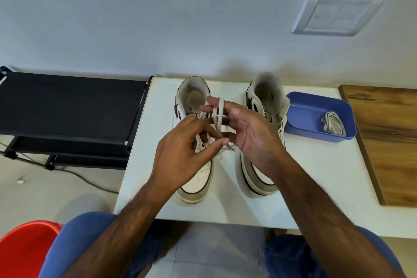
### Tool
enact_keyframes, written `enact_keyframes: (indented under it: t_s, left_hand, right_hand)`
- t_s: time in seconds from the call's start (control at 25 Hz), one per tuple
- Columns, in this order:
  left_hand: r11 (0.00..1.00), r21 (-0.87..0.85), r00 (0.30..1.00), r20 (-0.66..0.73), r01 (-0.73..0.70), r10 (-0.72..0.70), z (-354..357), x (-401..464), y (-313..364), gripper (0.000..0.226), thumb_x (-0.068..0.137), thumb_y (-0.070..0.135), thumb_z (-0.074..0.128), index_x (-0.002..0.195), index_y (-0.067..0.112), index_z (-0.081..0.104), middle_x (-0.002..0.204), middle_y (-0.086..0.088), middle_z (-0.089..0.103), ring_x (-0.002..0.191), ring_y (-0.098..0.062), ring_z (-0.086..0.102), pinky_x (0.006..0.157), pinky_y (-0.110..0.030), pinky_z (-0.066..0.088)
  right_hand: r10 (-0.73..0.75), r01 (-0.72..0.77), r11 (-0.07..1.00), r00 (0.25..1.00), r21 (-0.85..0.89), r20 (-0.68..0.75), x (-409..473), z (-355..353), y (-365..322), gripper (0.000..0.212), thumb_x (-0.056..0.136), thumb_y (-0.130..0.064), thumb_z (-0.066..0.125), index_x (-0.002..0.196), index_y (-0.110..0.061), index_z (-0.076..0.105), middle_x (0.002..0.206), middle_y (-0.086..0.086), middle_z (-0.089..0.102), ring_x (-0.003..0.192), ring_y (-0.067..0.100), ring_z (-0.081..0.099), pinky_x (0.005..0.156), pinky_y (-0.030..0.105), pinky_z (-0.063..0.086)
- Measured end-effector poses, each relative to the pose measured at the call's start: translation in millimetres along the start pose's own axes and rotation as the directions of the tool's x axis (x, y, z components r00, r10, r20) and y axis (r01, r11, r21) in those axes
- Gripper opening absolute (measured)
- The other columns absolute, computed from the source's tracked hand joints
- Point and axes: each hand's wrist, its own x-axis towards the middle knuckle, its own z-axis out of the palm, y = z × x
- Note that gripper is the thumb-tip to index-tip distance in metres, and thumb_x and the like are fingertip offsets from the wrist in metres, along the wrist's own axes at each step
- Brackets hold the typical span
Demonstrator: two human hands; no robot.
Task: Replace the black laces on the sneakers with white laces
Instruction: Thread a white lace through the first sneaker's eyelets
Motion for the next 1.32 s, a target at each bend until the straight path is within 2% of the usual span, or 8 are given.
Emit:
enact_keyframes:
  t_s: [0.28,0.52,0.64,0.72,0.8,0.92,1.08,1.32]
  left_hand:
    - [0.955,-0.169,0.966,-0.052,0.243,-0.255,-2,6,-1,0.016,0.091,0.029,0.074,0.094,0.035,0.060,0.084,0.019,0.068,0.080,-0.005,0.063,0.063,-0.009,0.043]
    - [0.889,-0.422,0.981,0.010,0.178,-0.192,-29,14,-19,0.007,0.091,0.017,0.070,0.095,0.018,0.076,0.078,0.004,0.075,0.075,-0.011,0.067,0.070,-0.022,0.050]
    - [0.958,-0.277,0.994,-0.057,0.076,-0.095,-40,14,-35,0.020,0.096,0.018,0.064,0.111,0.023,0.075,0.084,0.009,0.073,0.089,-0.019,0.065,0.079,-0.032,0.050]
    - [0.981,-0.192,0.999,-0.034,0.017,-0.024,-42,14,-38,0.026,0.100,0.014,0.059,0.119,0.026,0.072,0.087,0.013,0.072,0.092,-0.019,0.062,0.083,-0.031,0.049]
    - [0.983,-0.179,0.999,0.028,0.037,-0.032,-41,13,-33,0.025,0.101,0.017,0.057,0.121,0.029,0.068,0.083,0.013,0.070,0.090,-0.016,0.063,0.080,-0.029,0.048]
    - [0.964,-0.240,0.984,0.166,0.110,-0.071,-36,9,-23,0.021,0.101,0.020,0.058,0.119,0.027,0.053,0.074,0.006,0.067,0.077,-0.016,0.065,0.077,-0.031,0.048]
    - [0.855,-0.456,0.943,0.314,0.249,-0.107,-29,9,-19,0.029,0.097,0.016,0.063,0.115,0.022,0.043,0.070,-0.008,0.065,0.064,-0.017,0.061,0.068,-0.033,0.052]
    - [0.790,-0.526,0.937,0.301,0.316,-0.175,-33,13,-27,0.033,0.088,0.022,0.067,0.111,0.019,0.044,0.065,-0.006,0.064,0.060,-0.019,0.060,0.059,-0.021,0.046]
  right_hand:
    - [-0.076,0.081,0.982,0.997,-0.171,0.036,-2,5,3,0.039,0.108,-0.018,0.037,0.139,-0.014,0.060,0.134,0.001,0.067,0.128,0.019,0.060,0.107,0.047,0.048]
    - [-0.182,0.146,0.942,0.979,-0.303,-0.095,-3,-7,-7,0.020,0.099,-0.004,0.059,0.113,-0.002,0.074,0.093,0.009,0.077,0.085,0.023,0.074,0.079,0.033,0.058]
    - [0.021,0.027,0.928,0.992,-0.372,0.124,-14,-21,-26,0.016,0.098,-0.002,0.059,0.104,0.000,0.074,0.077,0.014,0.071,0.065,0.021,0.065,0.062,0.027,0.054]
    - [0.269,-0.144,0.916,0.912,-0.375,0.308,-23,-25,-40,0.014,0.098,-0.005,0.059,0.109,-0.002,0.068,0.081,0.019,0.070,0.063,0.025,0.067,0.056,0.030,0.056]
    - [0.390,-0.261,0.880,0.874,-0.397,0.291,-25,-27,-41,0.016,0.100,-0.010,0.059,0.115,-0.005,0.055,0.093,0.021,0.073,0.073,0.032,0.073,0.062,0.037,0.061]
    - [0.161,-0.091,0.766,0.985,-0.636,0.054,-13,-21,-21,0.021,0.098,-0.026,0.066,0.114,-0.019,0.055,0.116,0.000,0.072,0.112,0.014,0.068,0.098,0.046,0.055]
    - [-0.183,0.219,0.599,0.974,-0.771,0.134,-6,8,-2,0.047,0.088,-0.020,0.075,0.129,-0.024,0.052,0.142,-0.010,0.049,0.136,0.002,0.041,0.112,0.028,0.035]
    - [-0.161,0.198,0.722,0.980,-0.663,0.118,-5,19,7,0.015,0.095,-0.007,0.067,0.109,-0.013,0.067,0.082,0.000,0.073,0.065,0.015,0.069,0.067,0.029,0.057]
